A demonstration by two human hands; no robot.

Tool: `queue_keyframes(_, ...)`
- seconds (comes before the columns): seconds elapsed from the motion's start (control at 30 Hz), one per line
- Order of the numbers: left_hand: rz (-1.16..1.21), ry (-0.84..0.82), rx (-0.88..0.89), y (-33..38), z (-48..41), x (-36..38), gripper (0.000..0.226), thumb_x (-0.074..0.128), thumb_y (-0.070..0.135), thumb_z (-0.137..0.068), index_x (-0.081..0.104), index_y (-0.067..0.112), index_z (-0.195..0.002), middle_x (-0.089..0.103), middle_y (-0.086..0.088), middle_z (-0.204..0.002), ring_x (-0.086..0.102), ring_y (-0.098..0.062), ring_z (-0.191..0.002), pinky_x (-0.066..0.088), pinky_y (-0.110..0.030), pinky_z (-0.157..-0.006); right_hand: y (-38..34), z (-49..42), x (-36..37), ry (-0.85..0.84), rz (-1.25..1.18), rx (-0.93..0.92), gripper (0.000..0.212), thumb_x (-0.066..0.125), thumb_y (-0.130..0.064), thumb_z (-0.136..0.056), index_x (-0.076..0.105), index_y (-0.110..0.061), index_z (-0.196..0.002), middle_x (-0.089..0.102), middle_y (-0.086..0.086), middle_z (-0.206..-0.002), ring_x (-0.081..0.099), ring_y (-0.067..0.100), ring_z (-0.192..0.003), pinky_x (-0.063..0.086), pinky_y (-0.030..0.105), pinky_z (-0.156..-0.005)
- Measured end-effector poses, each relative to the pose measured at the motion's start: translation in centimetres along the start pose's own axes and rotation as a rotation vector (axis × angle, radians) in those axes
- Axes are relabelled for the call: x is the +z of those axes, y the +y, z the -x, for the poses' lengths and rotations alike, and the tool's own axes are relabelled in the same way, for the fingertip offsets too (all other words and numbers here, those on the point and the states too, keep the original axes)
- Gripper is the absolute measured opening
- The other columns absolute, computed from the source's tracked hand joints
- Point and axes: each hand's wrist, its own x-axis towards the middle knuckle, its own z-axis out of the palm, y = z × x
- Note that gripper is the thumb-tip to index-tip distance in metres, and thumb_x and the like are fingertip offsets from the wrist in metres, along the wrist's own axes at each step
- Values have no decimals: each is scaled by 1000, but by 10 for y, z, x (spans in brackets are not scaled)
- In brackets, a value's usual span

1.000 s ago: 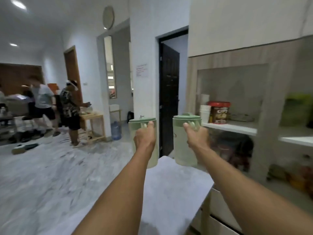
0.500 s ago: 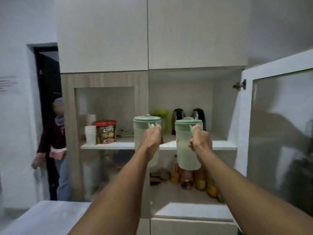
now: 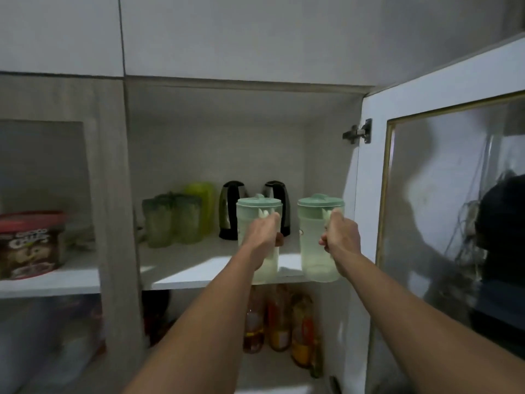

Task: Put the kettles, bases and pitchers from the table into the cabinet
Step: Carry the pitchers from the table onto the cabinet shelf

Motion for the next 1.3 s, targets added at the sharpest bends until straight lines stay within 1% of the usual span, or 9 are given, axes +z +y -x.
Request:
queue_keyframes(0.37,78,47,-115,-91,-230,25,42,32,29,-104,55,7,-75,57,-20,-75,56,-27,-74,41,-31,-61,93,-179,134,118,117,58,46,28,-40,-101,53,-15,-71,58,18,-87,58,29,-84,53,51,-91)
queue_keyframes(0.5,209,120,-135,-117,-336,32,55,48,40,-95,54,-6,-125,60,-30,-124,63,-41,-110,55,-31,-76,105,-231,171,168,97,113,51,35,-29,-105,67,10,-100,68,31,-105,65,40,-94,47,39,-77)
queue_keyframes(0.57,243,215,-154,-154,-411,49,97,49,70,-71,39,0,-138,56,-31,-129,63,-43,-108,54,-50,-91,111,-250,188,177,95,102,57,31,-34,-105,66,11,-104,67,33,-109,66,43,-100,51,43,-87)
queue_keyframes(0.63,305,210,-176,-160,-438,57,96,50,69,-70,32,4,-139,55,-33,-128,64,-45,-102,54,-58,-87,115,-263,202,174,93,110,64,28,-42,-103,65,10,-109,67,33,-113,65,44,-104,50,45,-93)
queue_keyframes(0.7,368,200,-182,-139,-429,54,72,56,44,-89,25,5,-142,56,-30,-127,64,-45,-100,57,-50,-74,118,-274,211,184,96,86,77,23,-52,-89,65,10,-109,66,34,-113,65,43,-105,50,44,-93)
queue_keyframes(0.83,434,216,-186,-99,-407,44,67,55,32,-96,18,11,-148,56,-26,-128,60,-47,-112,54,-54,-85,121,-284,218,197,73,55,82,19,-51,-77,66,10,-102,68,33,-108,66,42,-101,50,40,-89)
queue_keyframes(1.0,328,243,-148,-143,-456,55,99,54,69,-61,32,15,-141,57,-19,-135,62,-41,-113,48,-58,-97,135,-300,220,194,80,66,74,21,-66,-69,60,-7,-90,67,33,-111,65,45,-101,52,51,-92)
queue_keyframes(1.07,259,234,-108,-126,-428,46,83,56,55,-80,31,10,-145,53,-16,-139,57,-39,-120,45,-53,-102,133,-298,218,169,95,87,67,24,-67,-75,58,-12,-92,66,32,-113,65,45,-102,51,53,-93)
queue_keyframes(1.3,99,208,-10,-114,-384,27,72,48,51,-95,28,12,-152,32,-14,-156,35,-34,-140,29,-41,-112,115,-275,192,115,110,200,70,38,-63,-94,52,-5,-129,61,22,-128,60,37,-113,49,47,-98)
